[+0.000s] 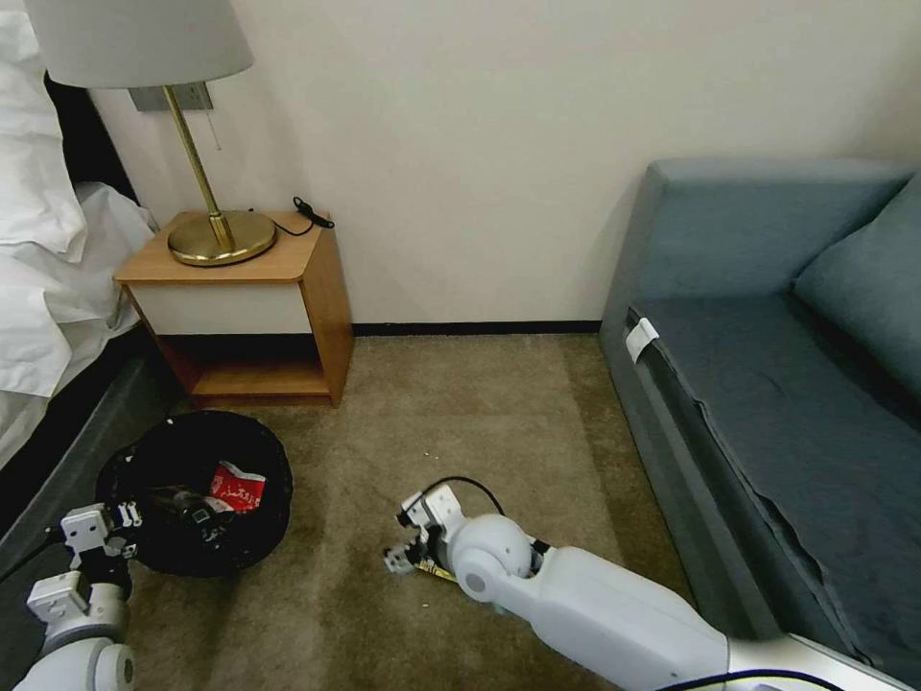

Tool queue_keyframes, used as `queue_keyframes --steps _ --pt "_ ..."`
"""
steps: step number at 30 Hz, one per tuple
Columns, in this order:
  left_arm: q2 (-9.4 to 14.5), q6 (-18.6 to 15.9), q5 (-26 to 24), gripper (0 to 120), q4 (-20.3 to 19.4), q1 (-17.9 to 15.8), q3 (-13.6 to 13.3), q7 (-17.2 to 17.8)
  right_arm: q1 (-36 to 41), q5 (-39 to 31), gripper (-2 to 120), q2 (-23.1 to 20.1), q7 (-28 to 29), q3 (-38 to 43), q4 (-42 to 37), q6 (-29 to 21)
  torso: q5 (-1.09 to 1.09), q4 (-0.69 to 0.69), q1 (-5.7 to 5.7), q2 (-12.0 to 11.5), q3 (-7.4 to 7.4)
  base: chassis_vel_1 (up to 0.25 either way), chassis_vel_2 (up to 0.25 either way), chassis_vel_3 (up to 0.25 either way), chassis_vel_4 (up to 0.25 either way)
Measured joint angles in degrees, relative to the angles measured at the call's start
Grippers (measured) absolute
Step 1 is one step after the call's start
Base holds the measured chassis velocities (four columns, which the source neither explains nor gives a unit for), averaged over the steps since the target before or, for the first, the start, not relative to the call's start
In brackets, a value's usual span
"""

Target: Pick up the trash bin, then pick up the garbage on the floor and place it into the trash bin.

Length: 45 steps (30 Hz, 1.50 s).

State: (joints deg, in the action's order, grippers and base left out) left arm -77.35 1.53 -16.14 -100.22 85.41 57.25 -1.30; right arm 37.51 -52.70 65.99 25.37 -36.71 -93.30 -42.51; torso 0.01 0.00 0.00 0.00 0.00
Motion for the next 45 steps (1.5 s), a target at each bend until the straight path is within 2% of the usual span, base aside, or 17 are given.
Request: queue_keyframes --steps 5,14,28,45 --pt "0.23 0.1 0.0 3 0.2 0.05 -0.02 0.01 0.19 1.9 100 -4.22 -3.69 -1.27 -0.6 0.02 0.0 0.0 0.0 0.0 0.0 0.0 0.0 0.0 0.0" --pt "0.02 0.52 -0.15 3 0.2 0.51 0.07 -0.01 1.1 5.49 100 -8.07 -7.91 -2.96 -0.64 0.18 0.0 0.0 0.0 0.0 0.0 0.0 0.0 0.0 0.0" --pt "-1.52 1.13 -0.27 3 -1.19 1.7 -0.45 -0.09 5.24 9.96 100 -8.08 -9.38 -0.97 2.81 0.3 0.0 0.0 0.0 0.0 0.0 0.0 0.0 0.0 0.0" --pt "-3.41 1.58 0.53 3 -1.93 2.05 -1.1 -0.09 4.14 12.0 98 -7.86 -11.93 -0.39 7.45 0.37 -0.01 0.0 0.0 0.0 0.0 0.0 0.0 0.0 0.0"
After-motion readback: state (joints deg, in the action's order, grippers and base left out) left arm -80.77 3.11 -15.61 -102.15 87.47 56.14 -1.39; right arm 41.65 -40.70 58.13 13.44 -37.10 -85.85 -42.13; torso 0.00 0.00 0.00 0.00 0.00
